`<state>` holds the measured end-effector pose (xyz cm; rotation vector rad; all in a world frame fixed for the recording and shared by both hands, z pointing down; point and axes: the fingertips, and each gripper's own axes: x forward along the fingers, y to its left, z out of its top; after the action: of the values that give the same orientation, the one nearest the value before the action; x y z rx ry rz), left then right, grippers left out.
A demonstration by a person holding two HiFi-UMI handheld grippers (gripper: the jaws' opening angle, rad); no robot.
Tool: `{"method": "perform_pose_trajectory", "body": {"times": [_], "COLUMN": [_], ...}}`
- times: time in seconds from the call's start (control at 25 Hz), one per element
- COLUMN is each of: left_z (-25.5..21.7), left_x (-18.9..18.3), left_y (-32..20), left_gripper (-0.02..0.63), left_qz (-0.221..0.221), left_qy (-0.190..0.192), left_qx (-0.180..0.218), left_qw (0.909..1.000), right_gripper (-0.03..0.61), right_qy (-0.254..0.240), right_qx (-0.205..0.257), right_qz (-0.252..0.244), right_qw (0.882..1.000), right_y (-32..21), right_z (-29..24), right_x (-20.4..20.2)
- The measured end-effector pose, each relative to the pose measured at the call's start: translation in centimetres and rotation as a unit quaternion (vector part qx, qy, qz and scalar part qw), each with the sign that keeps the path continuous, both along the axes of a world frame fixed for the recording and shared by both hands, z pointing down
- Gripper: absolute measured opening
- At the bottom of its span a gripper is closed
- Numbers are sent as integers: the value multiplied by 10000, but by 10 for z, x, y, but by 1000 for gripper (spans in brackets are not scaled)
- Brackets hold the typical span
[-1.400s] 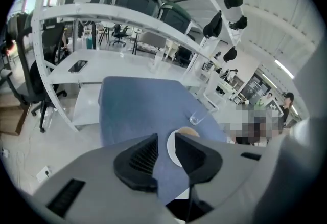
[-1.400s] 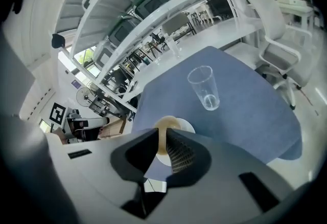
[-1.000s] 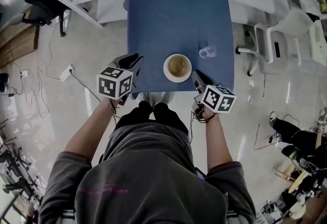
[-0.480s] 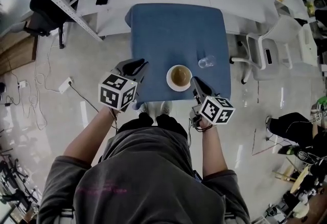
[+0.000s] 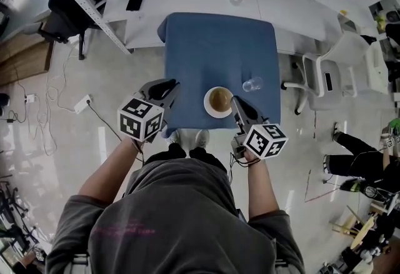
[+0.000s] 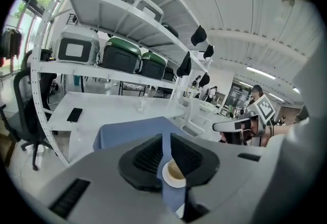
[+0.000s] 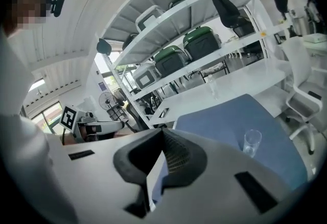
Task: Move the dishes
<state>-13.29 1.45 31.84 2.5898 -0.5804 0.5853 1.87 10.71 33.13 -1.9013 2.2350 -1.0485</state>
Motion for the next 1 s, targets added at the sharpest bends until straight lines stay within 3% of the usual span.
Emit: {"method": "perform_pose_trajectory", "body": {"times": [0.36, 1.0], "left_z": [-25, -47], "left_x": [11, 47], "left_y": [11, 32], "left_gripper": [41, 25], "left_qz": [-88, -5], "left_qy": [265, 553], "left_qx": [280, 573], "left_qw": [9992, 9968], "right_gripper": [5, 3], "right_qy": [-86, 20], "right_qx": [501, 702], "right_qz": [-379, -685], "right_qw": [9980, 9952], "right_y": [0, 9], "right_z": [-33, -52], "right_x": [-1, 12]}}
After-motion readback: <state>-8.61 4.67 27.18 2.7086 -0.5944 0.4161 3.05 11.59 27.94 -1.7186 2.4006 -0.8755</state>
